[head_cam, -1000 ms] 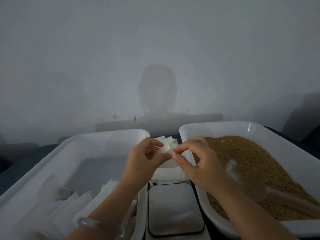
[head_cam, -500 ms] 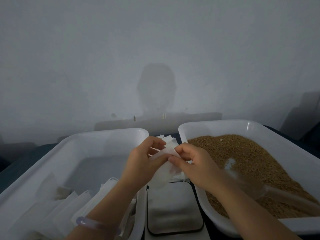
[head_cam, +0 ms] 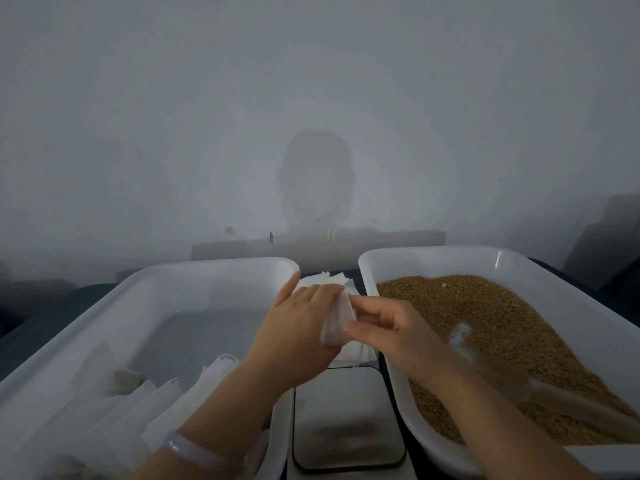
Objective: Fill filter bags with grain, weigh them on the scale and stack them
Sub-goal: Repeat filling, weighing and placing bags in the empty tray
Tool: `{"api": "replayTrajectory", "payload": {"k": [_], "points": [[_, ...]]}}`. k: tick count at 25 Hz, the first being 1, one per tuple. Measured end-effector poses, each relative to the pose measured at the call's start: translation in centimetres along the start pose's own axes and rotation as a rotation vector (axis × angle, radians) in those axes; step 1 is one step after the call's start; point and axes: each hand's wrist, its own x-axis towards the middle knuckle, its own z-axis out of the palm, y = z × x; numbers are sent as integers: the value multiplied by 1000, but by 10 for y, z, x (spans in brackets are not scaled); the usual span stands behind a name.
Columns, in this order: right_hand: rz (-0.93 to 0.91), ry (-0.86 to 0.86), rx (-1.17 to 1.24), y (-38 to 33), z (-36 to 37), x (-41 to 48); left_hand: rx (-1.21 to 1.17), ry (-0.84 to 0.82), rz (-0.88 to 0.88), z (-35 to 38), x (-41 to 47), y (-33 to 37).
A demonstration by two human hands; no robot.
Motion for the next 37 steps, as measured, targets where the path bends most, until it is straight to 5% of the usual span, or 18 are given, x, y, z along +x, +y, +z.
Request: {"api": "replayTrajectory", "payload": {"k": [6,10,13,21,26,33,37], "points": [[77,413,-198,-2,-30,-2,-393,-87,-179,5,-5,7],[630,51,-1017,8,-127,-41,-588,-91,-143,2,-6,12],[969,-172,-1059,22,-164,-83,-623,-113,-145,6,-4,13],[783,206,-1067,20,-172,-76,-581,-174,-315,15,-1,6],[933,281,-1344,30,-176,-54,-586,-188,-326,14,1,7],[852,214,-1626,65,-178,-37,-569,-181,-337,14,0,7],[823,277,-1201,76,-193,-50,-564,-200,-336,13,0,6]]}}
